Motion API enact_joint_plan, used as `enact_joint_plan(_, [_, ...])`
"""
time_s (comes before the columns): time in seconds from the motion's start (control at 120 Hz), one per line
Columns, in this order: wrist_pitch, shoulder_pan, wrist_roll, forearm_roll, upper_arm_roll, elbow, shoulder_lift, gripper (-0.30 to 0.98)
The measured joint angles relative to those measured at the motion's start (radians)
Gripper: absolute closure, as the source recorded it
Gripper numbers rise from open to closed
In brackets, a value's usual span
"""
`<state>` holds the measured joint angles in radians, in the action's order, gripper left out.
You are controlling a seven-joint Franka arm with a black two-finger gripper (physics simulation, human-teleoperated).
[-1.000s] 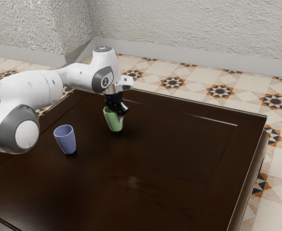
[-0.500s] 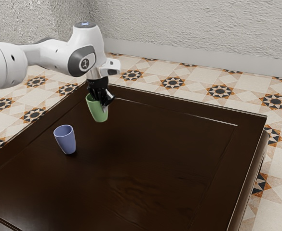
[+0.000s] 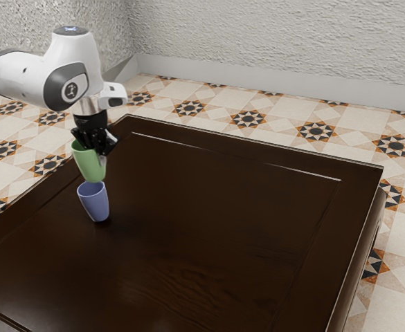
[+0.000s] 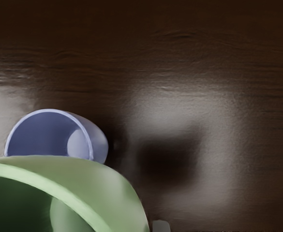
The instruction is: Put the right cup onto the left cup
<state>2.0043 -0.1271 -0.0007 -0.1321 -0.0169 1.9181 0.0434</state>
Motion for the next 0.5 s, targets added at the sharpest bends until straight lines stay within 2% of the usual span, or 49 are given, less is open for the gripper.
enact_joint_plan(0.283, [0.006, -0.007, -0.027, -0.021, 0.083, -0.041, 0.048, 0.78])
enact_joint_plan(0.5, [0.01, -0.007, -0.021, -0.023, 0.085, -0.121, 0.117, 0.78])
